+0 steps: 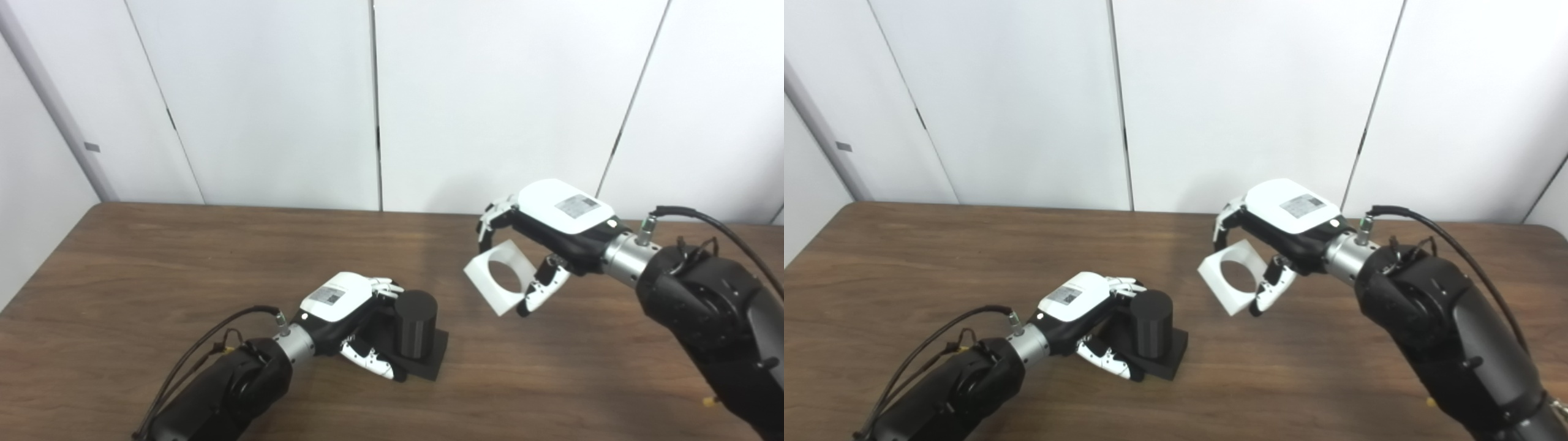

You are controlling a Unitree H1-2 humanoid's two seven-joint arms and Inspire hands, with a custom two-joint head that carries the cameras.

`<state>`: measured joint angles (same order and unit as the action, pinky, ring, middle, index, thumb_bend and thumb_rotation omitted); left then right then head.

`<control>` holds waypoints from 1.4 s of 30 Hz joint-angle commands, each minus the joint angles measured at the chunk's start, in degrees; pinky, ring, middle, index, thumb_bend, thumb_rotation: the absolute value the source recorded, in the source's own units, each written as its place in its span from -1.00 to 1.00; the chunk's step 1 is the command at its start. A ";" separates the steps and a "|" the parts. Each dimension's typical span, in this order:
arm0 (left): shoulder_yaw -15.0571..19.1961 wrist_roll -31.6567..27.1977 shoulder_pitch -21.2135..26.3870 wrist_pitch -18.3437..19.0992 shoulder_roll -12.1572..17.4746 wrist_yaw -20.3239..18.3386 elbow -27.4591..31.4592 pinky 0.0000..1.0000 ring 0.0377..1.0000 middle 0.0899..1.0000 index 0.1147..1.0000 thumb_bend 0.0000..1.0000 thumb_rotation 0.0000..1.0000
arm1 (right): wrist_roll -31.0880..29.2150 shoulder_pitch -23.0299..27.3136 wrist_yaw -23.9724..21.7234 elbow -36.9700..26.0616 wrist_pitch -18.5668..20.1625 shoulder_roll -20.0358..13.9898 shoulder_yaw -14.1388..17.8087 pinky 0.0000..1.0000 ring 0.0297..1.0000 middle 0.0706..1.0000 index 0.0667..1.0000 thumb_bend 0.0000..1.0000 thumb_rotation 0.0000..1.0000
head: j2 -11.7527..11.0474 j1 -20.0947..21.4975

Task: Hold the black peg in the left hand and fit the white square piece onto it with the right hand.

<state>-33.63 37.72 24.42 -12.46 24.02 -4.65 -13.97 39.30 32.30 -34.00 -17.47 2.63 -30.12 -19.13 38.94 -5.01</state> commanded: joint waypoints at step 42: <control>-4.27 4.36 -2.89 2.64 -2.93 -5.63 -2.38 0.69 0.76 0.61 -0.01 0.89 -0.49 | -0.62 1.51 -0.59 2.47 -2.86 9.83 -2.78 0.71 0.66 0.47 -0.12 0.04 -0.73 | 1.38 -1.43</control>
<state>-33.74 38.30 24.72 -10.85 22.42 -4.47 -14.32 39.30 31.81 -35.78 -14.07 0.92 -20.35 -22.54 40.25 -6.42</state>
